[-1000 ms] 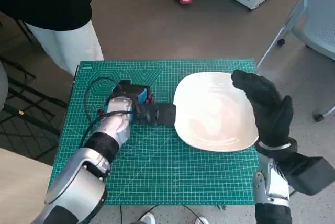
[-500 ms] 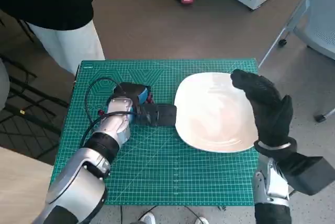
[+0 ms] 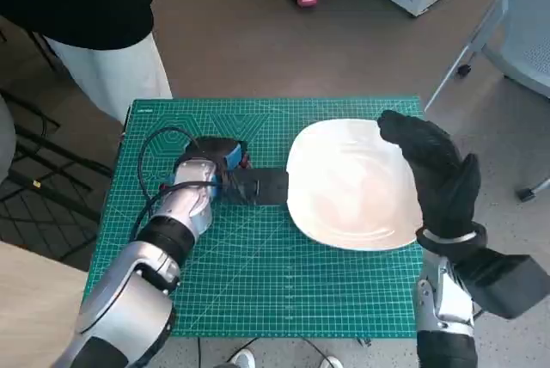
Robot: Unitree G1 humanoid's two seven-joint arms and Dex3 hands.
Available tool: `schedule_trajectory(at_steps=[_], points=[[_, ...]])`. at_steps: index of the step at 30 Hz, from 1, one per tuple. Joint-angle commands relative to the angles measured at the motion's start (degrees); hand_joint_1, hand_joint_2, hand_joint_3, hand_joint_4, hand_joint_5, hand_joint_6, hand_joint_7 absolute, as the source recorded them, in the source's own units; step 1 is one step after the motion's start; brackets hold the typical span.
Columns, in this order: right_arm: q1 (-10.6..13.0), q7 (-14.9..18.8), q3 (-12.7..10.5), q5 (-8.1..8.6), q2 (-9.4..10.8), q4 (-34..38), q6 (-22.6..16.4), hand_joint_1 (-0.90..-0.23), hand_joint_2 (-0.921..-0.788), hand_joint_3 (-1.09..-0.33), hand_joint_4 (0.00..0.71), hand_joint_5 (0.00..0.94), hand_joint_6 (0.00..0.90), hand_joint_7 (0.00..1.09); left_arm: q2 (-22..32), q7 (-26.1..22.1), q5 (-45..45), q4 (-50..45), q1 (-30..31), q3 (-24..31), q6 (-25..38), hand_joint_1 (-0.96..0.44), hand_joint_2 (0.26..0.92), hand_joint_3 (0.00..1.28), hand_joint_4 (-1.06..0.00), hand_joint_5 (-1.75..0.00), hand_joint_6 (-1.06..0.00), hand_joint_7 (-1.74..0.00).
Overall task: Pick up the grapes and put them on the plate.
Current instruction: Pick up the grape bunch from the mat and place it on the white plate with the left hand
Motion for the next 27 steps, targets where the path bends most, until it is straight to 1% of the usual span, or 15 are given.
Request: schedule_trajectory(at_steps=[1,5,13,17,23,27], points=[[0.20,-0.14,-0.08,-0.38,0.23,1.11,0.53,-0.634,-0.921,-0.766,0.324,0.004,-0.001,0.36,0.49,-1.05,-0.45,1.09,-0.26,0.19,-0.14,0.35,0.921,0.34,-0.38,-1.54,-0.67,-0.18],[0.17,0.00,-0.09,-0.37,0.23,1.34,0.30,-0.635,-0.921,-0.766,0.325,0.004,-0.001,0.36,0.66,-1.14,-0.42,0.89,-0.39,0.23,-0.03,0.34,0.921,0.34,-0.38,-1.54,-0.65,-0.18],[-0.17,0.19,-0.10,-0.36,0.27,2.02,-0.08,-0.639,-0.921,-0.765,0.326,0.004,-0.001,0.36,1.31,-1.69,-0.40,-0.33,-0.75,0.34,0.21,0.34,0.921,0.35,-0.36,-1.56,-0.66,-0.19],[-0.26,-0.05,0.03,-0.57,0.41,1.89,-0.11,-0.640,-0.921,-0.765,0.326,0.004,-0.001,0.36,2.13,-2.08,-0.32,-2.35,-0.94,0.46,0.42,0.34,0.921,0.36,-0.36,-1.56,-0.63,-0.18],[-0.43,-0.24,0.11,-0.70,0.65,1.81,-0.06,-0.639,-0.921,-0.768,0.324,0.003,-0.001,0.36,4.30,-3.13,0.14,-8.45,-0.29,0.66,1.25,0.34,0.921,0.35,-0.36,-1.55,-0.62,-0.18],[-0.64,-0.24,0.15,-0.76,0.88,2.02,-0.10,-0.638,-0.921,-0.769,0.324,0.003,-0.001,0.36,7.01,-4.80,0.72,-16.52,1.34,1.01,2.45,0.34,0.921,0.33,-0.39,-1.53,-0.66,-0.20]])
